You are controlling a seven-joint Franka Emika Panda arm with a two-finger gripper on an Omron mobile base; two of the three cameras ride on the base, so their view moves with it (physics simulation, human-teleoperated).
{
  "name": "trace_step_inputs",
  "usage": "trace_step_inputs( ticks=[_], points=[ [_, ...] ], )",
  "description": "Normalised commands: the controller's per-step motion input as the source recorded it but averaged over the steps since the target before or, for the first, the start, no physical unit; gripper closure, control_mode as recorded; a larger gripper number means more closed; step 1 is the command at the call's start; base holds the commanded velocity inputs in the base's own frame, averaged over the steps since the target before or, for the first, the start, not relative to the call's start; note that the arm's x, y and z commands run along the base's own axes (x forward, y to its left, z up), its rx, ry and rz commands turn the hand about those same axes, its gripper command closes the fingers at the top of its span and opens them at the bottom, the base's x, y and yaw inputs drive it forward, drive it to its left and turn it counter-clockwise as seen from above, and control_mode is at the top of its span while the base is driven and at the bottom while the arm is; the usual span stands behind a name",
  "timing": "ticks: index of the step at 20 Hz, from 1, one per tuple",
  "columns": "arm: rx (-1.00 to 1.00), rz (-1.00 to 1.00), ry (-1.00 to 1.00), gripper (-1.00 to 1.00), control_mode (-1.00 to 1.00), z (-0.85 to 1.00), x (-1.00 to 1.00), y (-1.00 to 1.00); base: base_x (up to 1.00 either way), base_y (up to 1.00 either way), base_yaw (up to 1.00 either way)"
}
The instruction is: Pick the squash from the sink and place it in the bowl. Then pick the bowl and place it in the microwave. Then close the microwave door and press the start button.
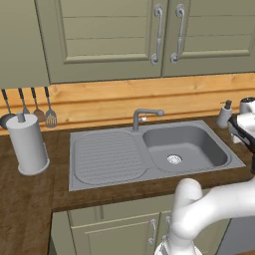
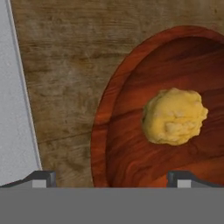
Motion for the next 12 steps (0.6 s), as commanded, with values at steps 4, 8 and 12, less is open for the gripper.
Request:
trace_step_inputs(
  ticks=[4, 8, 12],
  points=[
    [-0.02, 0.00, 0.04, -1.00, -1.00, -0.25, 0.00, 0.00, 0.00, 0.00, 0.00],
    [-0.01, 0.00, 0.04, -1.00, -1.00, -0.34, 0.00, -0.03, 0.00, 0.00, 0.00],
    [0.00, 0.02, 0.02, -1.00, -1.00, -0.34, 0.00, -0.18, 0.00, 0.00, 0.00]
  ],
)
